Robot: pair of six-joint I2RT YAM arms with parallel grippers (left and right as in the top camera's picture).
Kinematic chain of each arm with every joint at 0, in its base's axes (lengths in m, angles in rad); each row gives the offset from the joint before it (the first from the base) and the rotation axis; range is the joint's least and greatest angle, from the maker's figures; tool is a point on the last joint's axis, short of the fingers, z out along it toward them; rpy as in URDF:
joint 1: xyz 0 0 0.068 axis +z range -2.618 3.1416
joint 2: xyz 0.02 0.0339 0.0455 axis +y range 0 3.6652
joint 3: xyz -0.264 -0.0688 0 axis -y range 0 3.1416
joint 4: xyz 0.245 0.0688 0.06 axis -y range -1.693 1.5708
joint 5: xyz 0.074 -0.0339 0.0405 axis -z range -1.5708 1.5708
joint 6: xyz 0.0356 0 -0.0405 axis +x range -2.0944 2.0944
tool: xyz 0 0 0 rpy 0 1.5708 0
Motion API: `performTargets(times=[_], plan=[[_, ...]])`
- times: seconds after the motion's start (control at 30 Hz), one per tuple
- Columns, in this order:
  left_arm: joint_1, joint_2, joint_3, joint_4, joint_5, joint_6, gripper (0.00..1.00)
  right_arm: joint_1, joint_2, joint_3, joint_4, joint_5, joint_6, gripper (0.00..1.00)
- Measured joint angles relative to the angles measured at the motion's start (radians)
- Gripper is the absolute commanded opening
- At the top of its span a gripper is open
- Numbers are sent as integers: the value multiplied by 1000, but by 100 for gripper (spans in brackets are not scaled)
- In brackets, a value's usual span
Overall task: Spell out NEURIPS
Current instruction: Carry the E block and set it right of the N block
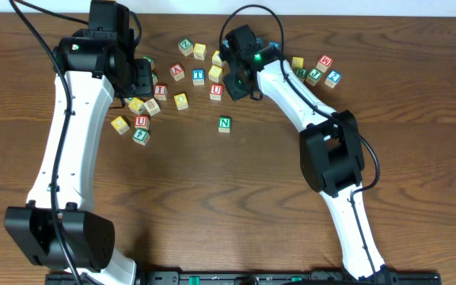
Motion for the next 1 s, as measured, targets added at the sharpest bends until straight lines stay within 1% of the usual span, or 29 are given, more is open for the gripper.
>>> performTargets(times=[0.1,0.37,0.6,0.67,0.7,0.87,1.0], plan=[[0,0,0,0,0,0,58,0,-19,-1,-76,-5,0,18],[0,0,0,0,0,0,58,0,-50,-2,-307,-22,0,15],[0,0,0,14,0,0,58,0,-50,-3,-402,-22,0,17],[0,0,0,15,0,0,58,0,-50,-3,-409,-22,0,19],[0,0,0,15,0,0,58,0,-50,-3,-410,-22,0,23],[0,0,0,15,0,0,58,1,-50,-3,-411,-22,-6,35],[0,0,0,15,0,0,58,6,-50,-3,-411,-23,-20,39]])
